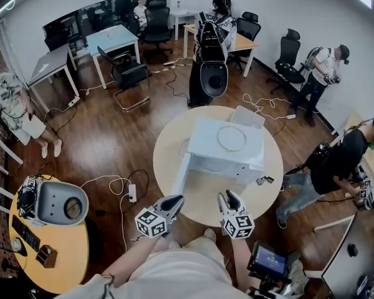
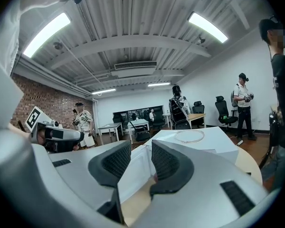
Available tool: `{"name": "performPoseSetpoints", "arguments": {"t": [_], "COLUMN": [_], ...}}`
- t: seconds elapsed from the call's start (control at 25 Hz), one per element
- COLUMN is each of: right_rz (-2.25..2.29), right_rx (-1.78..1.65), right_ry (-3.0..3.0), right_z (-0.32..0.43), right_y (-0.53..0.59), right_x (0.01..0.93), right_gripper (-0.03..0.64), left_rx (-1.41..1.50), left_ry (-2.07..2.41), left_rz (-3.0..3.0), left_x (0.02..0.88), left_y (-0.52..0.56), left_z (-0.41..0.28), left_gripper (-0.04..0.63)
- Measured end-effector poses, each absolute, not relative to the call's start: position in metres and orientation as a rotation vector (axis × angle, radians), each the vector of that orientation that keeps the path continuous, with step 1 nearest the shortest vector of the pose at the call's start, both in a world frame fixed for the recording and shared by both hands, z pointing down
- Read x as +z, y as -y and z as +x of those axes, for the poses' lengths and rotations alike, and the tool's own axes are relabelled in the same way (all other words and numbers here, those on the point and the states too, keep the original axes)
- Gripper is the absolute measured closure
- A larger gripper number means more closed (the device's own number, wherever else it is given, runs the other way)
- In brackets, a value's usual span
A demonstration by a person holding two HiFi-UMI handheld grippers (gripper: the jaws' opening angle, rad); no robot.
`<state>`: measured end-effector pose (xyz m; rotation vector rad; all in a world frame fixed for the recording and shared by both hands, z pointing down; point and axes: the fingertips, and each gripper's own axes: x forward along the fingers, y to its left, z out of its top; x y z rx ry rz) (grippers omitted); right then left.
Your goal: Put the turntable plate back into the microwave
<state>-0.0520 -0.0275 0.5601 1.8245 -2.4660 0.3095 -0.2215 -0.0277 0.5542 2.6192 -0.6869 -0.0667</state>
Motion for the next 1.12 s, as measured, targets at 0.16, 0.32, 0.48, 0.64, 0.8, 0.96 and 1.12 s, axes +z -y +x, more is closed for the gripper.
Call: {"name": "performPoseSetpoints", "arguments": {"t": [0.16,0.32,0.48,0.64,0.8,0.96,1.12], "right_rz": [1.875,1.920,1.967,1.984,1.986,1.973,1.957], "right_rx": [0.297,0.303,0.321,0.326,0.318,0.304,0.282], "right_ry": [2.438,2.395,2.346,2.306,2.299,2.342,2.391], "right_z": [-0.039,-0.027,-0.011,-0.006,0.004,0.005,0.011], "right_y": [0.019,0.003,-0.016,-0.027,-0.021,-0.004,0.009], "right_x": [0.553,0.553,0.556,0.557,0.558,0.548,0.537], "right_gripper": [0.481,0.482,0.481,0.482,0.480,0.480,0.481], "left_rx": [-0.087,-0.102,-0.116,-0.131,-0.164,-0.159,-0.137], "left_ry": [0.666,0.630,0.581,0.560,0.557,0.563,0.587], "left_rz": [2.605,2.596,2.580,2.558,2.556,2.557,2.563], "left_x": [0.554,0.555,0.564,0.566,0.559,0.554,0.548], "left_y": [0.029,0.027,0.024,0.027,0.029,0.036,0.043], "left_z": [-0.213,-0.199,-0.184,-0.179,-0.173,-0.167,-0.154], "left_gripper": [0.584,0.584,0.583,0.581,0.580,0.555,0.549]}}
